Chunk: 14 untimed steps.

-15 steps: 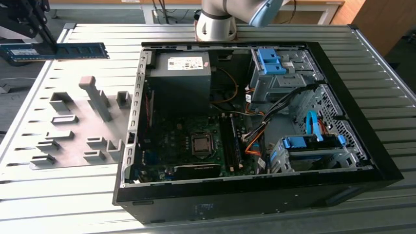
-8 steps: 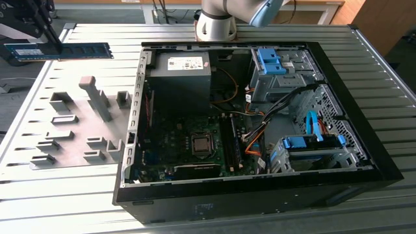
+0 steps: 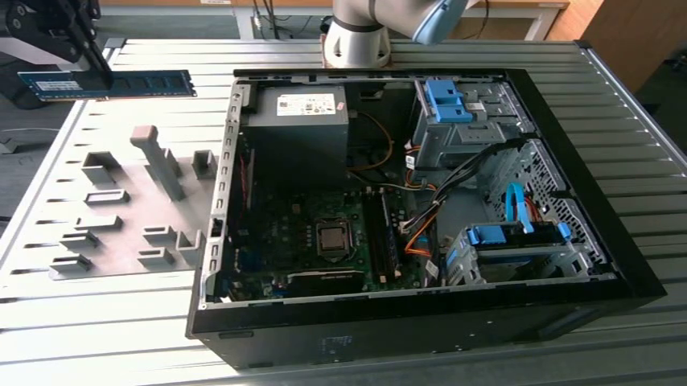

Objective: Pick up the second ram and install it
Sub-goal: 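Pick up the second ram and move it above second insertion slot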

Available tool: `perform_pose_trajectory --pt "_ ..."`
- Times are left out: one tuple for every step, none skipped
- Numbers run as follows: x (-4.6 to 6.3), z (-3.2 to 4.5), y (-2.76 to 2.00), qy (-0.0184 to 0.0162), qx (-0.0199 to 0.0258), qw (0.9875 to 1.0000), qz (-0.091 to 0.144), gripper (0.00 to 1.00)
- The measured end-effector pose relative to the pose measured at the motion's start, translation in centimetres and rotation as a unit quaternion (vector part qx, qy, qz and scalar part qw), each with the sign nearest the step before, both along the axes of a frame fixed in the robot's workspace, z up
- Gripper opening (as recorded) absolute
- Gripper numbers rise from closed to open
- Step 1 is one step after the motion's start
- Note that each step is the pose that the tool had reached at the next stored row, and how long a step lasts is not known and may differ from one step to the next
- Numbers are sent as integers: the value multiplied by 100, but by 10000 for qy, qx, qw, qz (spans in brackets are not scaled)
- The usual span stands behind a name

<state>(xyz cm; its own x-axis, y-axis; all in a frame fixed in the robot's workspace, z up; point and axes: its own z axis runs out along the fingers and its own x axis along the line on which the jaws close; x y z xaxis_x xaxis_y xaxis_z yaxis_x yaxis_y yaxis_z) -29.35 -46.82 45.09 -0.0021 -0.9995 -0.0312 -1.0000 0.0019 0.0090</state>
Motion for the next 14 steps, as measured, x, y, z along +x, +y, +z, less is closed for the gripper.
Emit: perform_pose_trajectory --pt "10 0 0 0 0 10000 0 14" --pt "19 0 0 0 0 10000 0 14" --pt "27 0 0 0 0 10000 0 14" --pt "36 0 0 0 0 10000 0 14" --pt "46 0 0 0 0 10000 0 14" --pt "55 0 0 0 0 10000 0 14" --pt "66 0 0 0 0 10000 0 14" --pt "75 0 0 0 0 10000 0 14" --pt "85 0 0 0 0 10000 0 14" --pt "94 0 0 0 0 10000 0 14" --pt "103 0 0 0 0 10000 0 14" --pt "114 0 0 0 0 10000 0 14" --pt "123 0 0 0 0 10000 0 14" --pt "133 0 0 0 0 10000 0 14"
